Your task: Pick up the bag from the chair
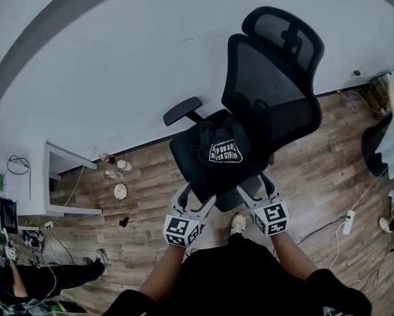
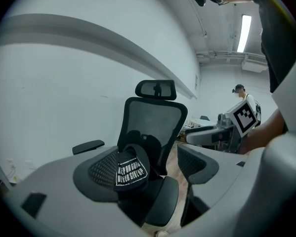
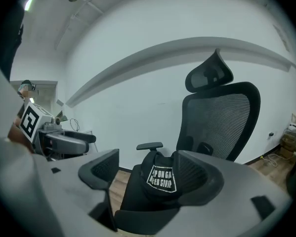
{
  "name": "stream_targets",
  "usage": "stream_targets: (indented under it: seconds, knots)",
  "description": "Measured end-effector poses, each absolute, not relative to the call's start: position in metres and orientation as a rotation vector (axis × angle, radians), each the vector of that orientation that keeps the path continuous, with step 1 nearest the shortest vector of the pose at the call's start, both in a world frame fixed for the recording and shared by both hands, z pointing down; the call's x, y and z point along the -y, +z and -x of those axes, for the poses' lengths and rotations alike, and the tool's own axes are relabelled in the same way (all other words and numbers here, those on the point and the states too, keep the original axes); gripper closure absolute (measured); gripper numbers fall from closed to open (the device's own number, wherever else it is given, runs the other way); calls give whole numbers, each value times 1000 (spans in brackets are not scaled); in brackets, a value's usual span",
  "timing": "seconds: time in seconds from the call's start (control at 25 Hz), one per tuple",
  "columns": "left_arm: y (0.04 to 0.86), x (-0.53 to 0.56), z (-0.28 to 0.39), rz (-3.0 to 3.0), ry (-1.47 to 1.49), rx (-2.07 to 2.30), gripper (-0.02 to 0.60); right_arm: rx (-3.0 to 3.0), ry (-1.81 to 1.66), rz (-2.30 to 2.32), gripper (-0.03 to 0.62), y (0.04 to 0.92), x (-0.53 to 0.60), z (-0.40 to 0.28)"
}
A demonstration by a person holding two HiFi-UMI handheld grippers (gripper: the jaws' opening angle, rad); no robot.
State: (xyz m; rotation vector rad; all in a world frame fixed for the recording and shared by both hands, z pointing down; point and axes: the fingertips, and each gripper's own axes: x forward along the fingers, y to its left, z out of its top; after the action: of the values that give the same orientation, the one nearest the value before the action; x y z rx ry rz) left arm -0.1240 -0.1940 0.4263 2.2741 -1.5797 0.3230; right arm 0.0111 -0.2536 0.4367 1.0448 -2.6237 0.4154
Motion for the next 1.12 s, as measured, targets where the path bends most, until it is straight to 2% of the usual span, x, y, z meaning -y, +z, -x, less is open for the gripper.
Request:
stream_targets:
  seconds: [0.12,0.48,1.12]
  knots:
    - [438,207,123,-2240,376,1580,173,2624,444,-1058,182,447,270,-15]
    - [468,243,152,-2127,375,1596,117,2552,505,-994,85,483,297,-1]
    - [539,341,201,-2088,464,1425,117,2324,579,-1052,74,550,381,37]
